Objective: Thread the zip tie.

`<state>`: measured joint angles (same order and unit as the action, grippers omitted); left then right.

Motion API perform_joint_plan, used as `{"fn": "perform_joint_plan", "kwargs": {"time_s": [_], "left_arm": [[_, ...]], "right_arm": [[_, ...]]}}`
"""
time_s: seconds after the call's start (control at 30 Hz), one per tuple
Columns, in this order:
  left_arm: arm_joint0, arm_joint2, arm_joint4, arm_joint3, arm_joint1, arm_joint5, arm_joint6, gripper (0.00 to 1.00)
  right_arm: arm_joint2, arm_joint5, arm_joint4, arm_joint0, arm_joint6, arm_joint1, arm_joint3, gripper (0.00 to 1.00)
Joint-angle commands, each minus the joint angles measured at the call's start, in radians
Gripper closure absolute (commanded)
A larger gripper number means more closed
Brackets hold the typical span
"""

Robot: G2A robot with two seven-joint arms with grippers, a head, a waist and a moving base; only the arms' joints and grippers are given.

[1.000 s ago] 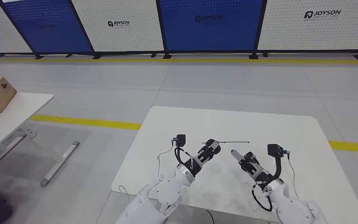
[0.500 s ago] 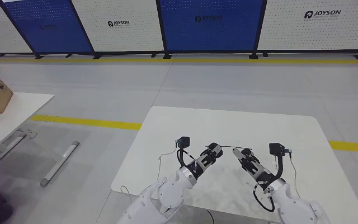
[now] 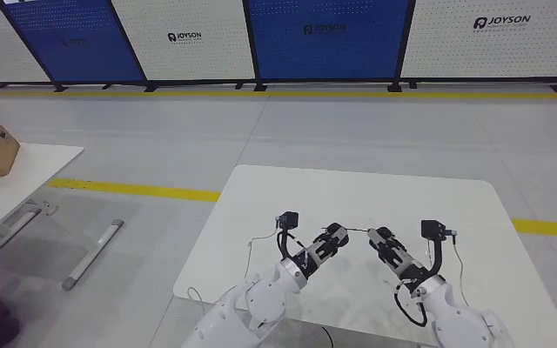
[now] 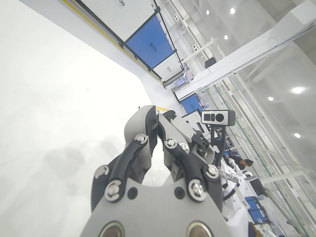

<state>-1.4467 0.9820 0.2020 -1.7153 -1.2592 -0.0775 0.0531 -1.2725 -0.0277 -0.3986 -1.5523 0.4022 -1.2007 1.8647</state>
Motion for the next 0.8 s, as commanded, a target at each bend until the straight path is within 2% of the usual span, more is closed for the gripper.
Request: {"fn": "perform_joint_plan", "kwargs": {"time_s": [0.0,0.57,0.77], "left_arm": [[0.001,0.0,0.001,0.0,0.0,0.001,0.001,1.0],[-0.005,-0.011,0.02,-0.016,0.002,-0.012,0.037,1.0],[-0.009,-0.006,0.064,-0.007,0.002,0.013,-0.002,1.0]], "right_arm": [[0.001,0.001,-0.002,0.001,-0.001,0.0,0.0,1.0],[0.018,-0.005,-0.036,0.001,0.019,0.002,0.002,1.0],[0.017,-0.013,-0.028,-0.005,0.016,0.003,0.005,1.0]]}}
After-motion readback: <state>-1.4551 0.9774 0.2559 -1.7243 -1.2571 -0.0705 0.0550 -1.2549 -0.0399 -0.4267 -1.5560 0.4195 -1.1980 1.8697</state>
